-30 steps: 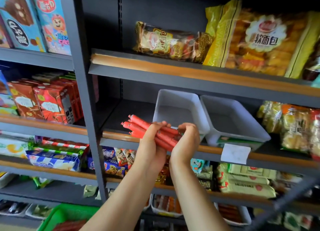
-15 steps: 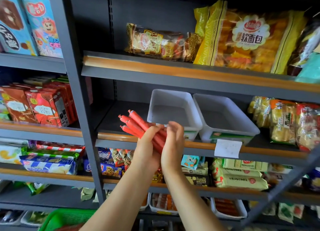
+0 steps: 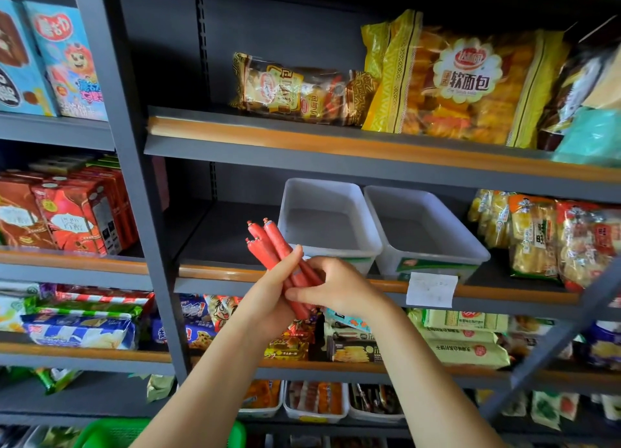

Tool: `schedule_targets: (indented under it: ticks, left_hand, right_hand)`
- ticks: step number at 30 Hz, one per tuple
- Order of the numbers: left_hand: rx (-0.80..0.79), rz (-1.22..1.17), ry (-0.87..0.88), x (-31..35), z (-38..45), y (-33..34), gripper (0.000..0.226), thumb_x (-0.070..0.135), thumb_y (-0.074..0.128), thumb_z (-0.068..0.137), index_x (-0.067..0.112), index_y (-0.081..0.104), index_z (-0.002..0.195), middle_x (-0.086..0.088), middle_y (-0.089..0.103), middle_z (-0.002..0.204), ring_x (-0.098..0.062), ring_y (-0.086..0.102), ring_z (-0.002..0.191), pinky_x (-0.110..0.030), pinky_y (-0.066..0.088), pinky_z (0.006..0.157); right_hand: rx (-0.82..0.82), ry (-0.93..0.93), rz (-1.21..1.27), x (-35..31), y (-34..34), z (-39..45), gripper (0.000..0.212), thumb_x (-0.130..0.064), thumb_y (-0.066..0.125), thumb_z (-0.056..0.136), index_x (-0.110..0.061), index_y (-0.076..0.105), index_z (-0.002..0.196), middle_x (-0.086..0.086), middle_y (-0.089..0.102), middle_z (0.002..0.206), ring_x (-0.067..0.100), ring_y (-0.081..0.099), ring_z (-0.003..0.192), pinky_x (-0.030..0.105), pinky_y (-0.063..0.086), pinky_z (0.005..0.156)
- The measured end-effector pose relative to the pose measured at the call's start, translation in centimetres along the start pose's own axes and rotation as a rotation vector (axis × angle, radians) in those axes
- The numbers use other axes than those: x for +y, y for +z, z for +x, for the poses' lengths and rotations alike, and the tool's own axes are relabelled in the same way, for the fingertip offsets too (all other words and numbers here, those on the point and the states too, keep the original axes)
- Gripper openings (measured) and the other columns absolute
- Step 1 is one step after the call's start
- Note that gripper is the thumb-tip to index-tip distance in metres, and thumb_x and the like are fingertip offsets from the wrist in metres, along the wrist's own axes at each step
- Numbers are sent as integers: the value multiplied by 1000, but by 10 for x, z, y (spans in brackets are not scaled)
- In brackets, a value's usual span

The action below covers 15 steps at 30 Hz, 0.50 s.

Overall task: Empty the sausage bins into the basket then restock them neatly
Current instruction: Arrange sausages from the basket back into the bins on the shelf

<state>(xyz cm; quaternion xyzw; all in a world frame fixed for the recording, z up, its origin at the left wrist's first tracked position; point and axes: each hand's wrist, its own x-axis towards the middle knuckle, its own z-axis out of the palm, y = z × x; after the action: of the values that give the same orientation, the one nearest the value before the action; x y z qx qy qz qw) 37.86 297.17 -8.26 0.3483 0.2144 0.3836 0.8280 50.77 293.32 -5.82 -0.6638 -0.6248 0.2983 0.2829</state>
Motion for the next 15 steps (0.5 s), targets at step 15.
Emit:
schedule_targets:
  ticks: [15]
  left_hand:
    - [-127, 441, 79, 11, 24, 17, 48, 47, 49, 93, 9, 62, 119, -17, 72, 111, -33, 68, 105, -40, 56, 91]
  right_hand:
    - [-206, -12, 349, 5, -44, 20, 36, -1, 69, 85, -5, 60, 120, 1, 71, 82, 10, 69, 72, 19, 52, 60]
